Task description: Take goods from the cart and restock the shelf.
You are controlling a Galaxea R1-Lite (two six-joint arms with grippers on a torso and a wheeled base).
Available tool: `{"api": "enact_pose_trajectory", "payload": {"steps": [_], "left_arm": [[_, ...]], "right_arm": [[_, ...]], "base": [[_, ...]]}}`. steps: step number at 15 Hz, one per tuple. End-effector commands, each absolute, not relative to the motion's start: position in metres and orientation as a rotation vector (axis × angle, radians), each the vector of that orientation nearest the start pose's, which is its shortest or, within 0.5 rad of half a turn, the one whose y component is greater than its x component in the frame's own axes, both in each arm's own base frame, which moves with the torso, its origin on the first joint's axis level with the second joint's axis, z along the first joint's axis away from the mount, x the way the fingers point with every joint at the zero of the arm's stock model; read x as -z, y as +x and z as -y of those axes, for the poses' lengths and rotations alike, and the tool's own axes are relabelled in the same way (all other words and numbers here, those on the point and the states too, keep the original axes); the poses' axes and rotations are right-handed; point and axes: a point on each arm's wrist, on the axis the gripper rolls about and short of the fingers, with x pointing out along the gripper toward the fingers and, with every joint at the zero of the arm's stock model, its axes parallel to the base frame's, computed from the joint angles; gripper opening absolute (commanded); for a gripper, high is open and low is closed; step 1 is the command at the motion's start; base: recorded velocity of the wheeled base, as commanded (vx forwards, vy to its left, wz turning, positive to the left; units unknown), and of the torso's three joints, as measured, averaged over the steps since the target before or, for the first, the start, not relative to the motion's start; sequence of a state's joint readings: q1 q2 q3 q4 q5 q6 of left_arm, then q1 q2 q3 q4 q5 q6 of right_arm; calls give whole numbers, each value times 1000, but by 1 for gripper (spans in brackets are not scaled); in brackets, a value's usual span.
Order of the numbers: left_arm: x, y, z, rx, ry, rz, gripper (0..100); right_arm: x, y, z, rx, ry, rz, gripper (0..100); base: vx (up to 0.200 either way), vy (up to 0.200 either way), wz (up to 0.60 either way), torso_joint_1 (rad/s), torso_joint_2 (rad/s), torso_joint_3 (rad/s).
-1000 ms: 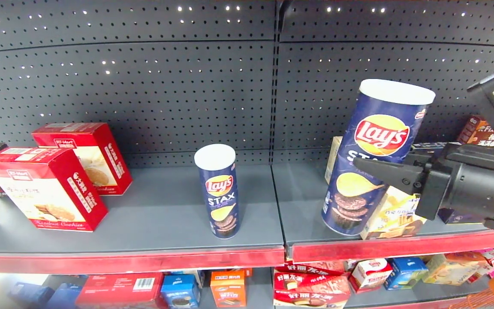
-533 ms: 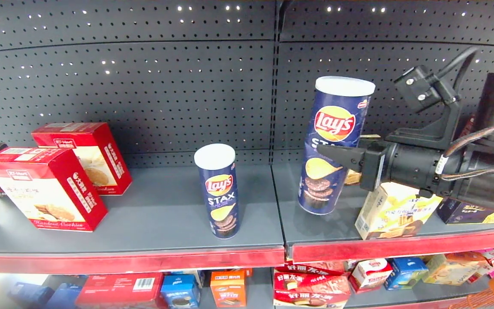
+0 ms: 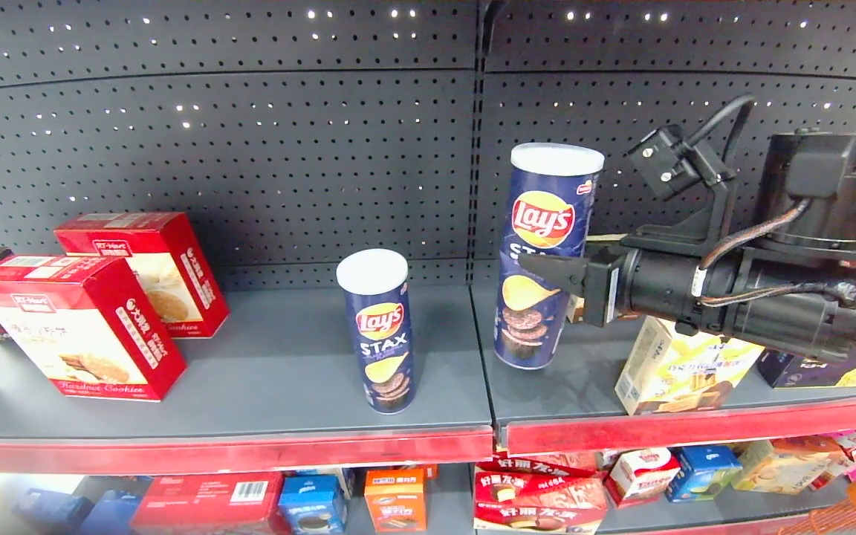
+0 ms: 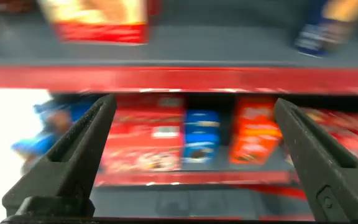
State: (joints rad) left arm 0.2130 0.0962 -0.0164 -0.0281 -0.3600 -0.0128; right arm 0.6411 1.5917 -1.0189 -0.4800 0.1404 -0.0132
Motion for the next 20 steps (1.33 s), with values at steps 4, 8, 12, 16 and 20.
{"api": "enact_pose_trajectory", "payload": {"steps": [4, 8, 12, 16, 20], "left_arm": [[-85, -15, 14, 260, -41, -66, 100], [-85, -14, 10, 98, -37, -68, 100], [-85, -14, 9, 28, -36, -67, 100], [-85, -14, 9, 33, -34, -67, 100], [-85, -14, 9, 33, -38, -69, 100]], "right_arm": [[-261, 256, -202, -804, -33, -72, 0], [-253, 286, -222, -792, -25, -42, 0], [-241, 322, -236, -764, -23, -36, 0], [-233, 355, -250, -750, -18, -3, 0], [-226, 366, -255, -831, -64, -9, 0]], "base": [[0, 0, 0, 0, 0, 0], [0, 0, 0, 0, 0, 0], [0, 0, 0, 0, 0, 0], [0, 0, 0, 0, 0, 0], [0, 0, 0, 0, 0, 0]]}}
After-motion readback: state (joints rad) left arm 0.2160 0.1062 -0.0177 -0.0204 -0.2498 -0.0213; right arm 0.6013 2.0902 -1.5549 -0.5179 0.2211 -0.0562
